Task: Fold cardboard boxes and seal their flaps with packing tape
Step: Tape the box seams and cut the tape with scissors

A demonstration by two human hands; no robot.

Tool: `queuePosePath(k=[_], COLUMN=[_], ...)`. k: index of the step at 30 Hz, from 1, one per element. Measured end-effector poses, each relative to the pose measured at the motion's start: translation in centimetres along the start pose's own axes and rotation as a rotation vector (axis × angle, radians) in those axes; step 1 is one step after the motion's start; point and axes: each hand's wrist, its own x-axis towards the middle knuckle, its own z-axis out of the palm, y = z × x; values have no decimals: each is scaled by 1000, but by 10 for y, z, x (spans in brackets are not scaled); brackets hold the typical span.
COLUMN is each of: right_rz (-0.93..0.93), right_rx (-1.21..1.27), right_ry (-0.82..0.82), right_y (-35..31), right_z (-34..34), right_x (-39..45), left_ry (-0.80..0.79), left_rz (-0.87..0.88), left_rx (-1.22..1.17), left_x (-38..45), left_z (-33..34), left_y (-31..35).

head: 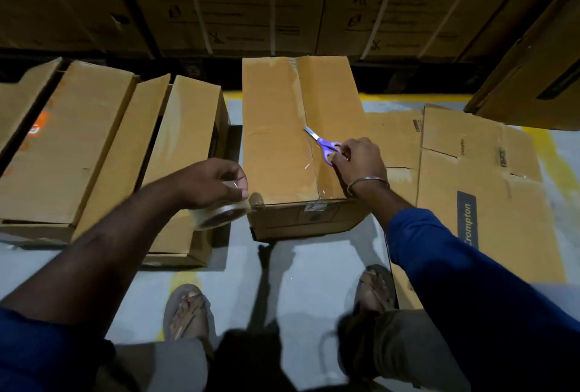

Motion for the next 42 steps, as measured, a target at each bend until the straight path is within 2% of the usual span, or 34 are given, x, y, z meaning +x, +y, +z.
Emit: queuePosePath(k=[3, 7, 14, 19, 23, 28, 33, 37, 42], right_rz=[34, 20, 29, 266, 278, 282, 441, 538, 558], right_rx=[-88, -171, -182, -48, 48, 70, 245, 403, 512], right_ry=[-27, -7, 25, 30, 15, 50, -12, 57, 82], right_y=[-6, -8, 11, 50, 65, 69, 79, 83, 77], right_z=[6, 10, -9, -20, -18, -13, -5, 3, 14], right_x=[7, 10, 20, 21, 21, 27, 35, 34, 32], left_ry=[67, 186, 377, 504, 507, 571, 569, 597, 615], left_rz=[-26, -152, -288, -374, -452, -454, -466, -488, -471], left_rx=[-70, -225, -425, -509, -490, -423, -589, -688, -732], left_x=[2, 7, 24, 41, 50, 58, 63, 66, 69], left_z=[2, 3, 9, 24, 38, 52, 58, 61, 65], left_y=[-2, -7, -22, -35, -40, -36, -44, -42, -43])
